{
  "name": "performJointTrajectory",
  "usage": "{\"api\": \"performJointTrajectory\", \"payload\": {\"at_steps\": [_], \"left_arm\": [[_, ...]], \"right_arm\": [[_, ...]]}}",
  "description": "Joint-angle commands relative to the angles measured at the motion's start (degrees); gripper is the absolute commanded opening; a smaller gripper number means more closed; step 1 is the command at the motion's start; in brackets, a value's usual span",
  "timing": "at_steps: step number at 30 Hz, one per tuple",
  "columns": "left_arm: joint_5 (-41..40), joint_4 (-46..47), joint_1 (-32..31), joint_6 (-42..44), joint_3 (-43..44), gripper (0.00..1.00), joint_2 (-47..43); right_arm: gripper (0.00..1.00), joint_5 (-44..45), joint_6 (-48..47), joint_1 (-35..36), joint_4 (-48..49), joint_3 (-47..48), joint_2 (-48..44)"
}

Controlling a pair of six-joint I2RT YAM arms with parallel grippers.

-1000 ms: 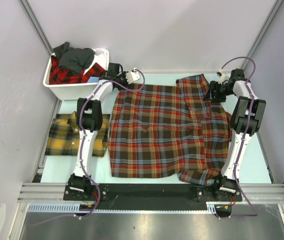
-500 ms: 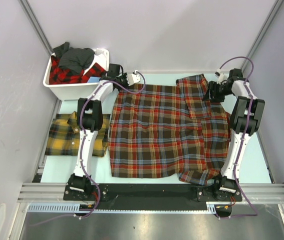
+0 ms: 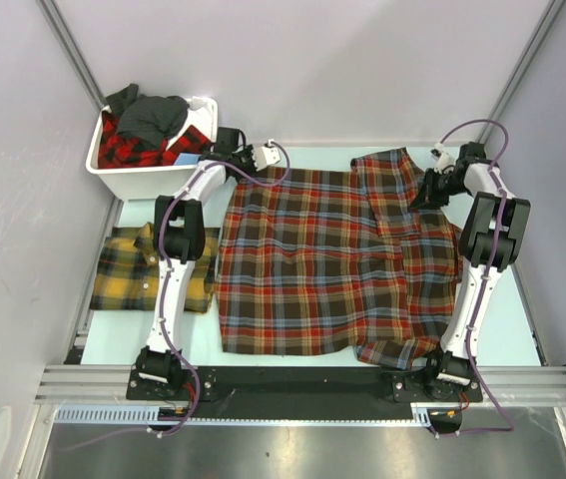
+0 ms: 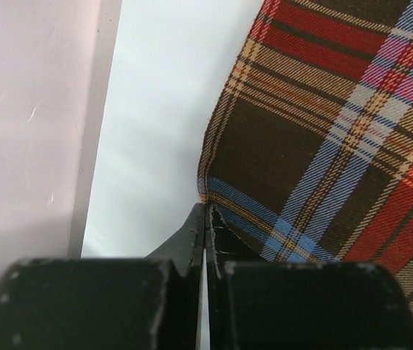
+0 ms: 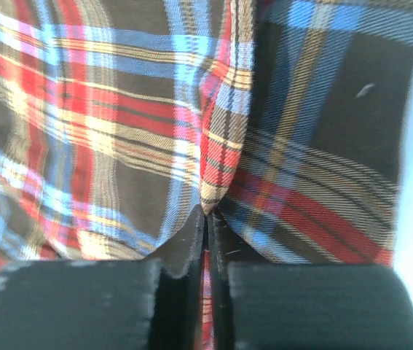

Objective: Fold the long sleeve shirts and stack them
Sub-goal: Fold the shirt

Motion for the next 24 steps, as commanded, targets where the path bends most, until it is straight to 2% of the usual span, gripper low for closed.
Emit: {"api": "performJointTrajectory", "payload": {"at_steps": [1, 10, 24], "left_arm": [[2.70, 2.49, -0.11, -1.07, -0.87, 0.00, -4.64], [6.22, 4.08, 0.06, -1.69, -8.87, 0.00, -14.22], [8.59, 3.11, 0.59, 0.69, -19.33, 0.00, -24.41]], "right_arm": [[0.00, -6.61, 1.12, -1.18, -0.68, -0.15, -3.83], [0.00, -14.95, 5.42, -2.85, -0.76, -0.59, -12.45], [0.00, -19.88, 4.37, -6.19, -7.09, -3.23, -23.25]]}}
